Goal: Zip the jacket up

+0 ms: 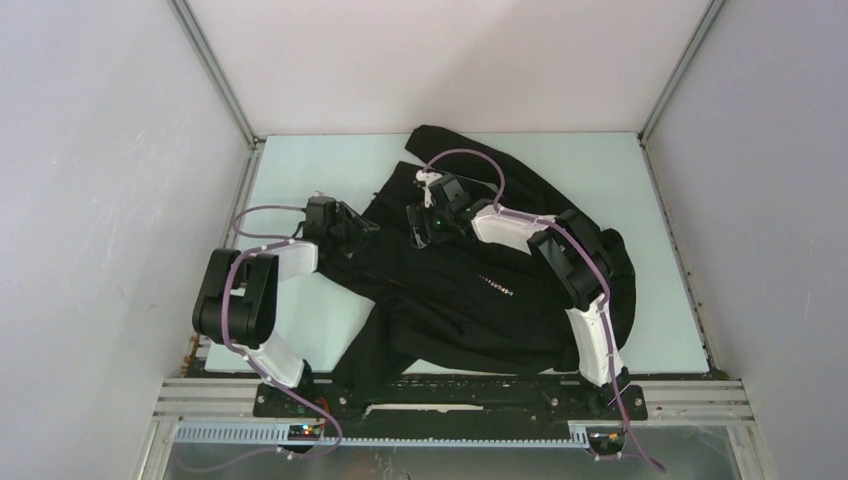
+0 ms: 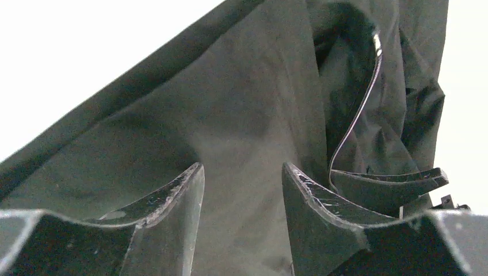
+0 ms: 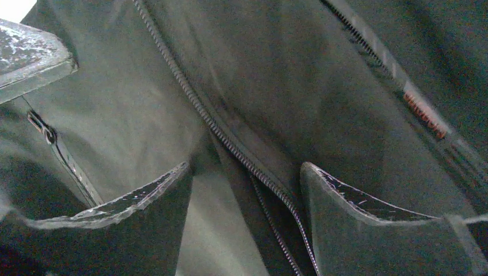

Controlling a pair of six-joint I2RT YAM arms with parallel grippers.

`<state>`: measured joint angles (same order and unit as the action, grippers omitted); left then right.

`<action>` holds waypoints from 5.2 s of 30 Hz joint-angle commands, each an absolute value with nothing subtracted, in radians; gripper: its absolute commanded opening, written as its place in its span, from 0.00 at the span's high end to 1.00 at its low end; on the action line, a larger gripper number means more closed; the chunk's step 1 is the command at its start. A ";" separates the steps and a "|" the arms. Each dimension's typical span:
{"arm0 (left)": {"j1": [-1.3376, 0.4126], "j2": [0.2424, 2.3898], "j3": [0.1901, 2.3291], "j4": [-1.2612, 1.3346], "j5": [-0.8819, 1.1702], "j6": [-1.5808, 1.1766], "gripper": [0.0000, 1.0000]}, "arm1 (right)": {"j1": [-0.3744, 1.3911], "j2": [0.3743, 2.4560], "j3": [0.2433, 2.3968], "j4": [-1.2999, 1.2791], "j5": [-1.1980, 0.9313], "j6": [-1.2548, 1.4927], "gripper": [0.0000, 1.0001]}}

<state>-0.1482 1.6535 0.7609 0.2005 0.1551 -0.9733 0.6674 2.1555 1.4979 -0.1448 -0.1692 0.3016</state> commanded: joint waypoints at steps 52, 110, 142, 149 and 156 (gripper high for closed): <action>-0.222 1.405 0.590 0.299 0.123 -0.980 0.41 | 0.826 2.080 1.605 -0.552 0.332 0.180 0.81; -0.334 1.816 1.261 -0.305 -0.026 -0.843 0.58 | 0.785 1.894 1.333 -0.260 -0.566 -0.025 1.00; -0.246 1.457 0.510 0.681 0.255 -0.974 1.00 | 0.641 2.045 1.643 0.003 -0.443 0.476 0.47; -0.242 1.437 0.476 0.672 0.261 -1.001 1.00 | 0.648 2.116 1.628 0.132 -0.490 0.539 0.53; -0.243 1.435 0.468 0.672 0.262 -1.008 1.00 | 0.654 2.187 1.628 0.196 -0.554 0.583 0.64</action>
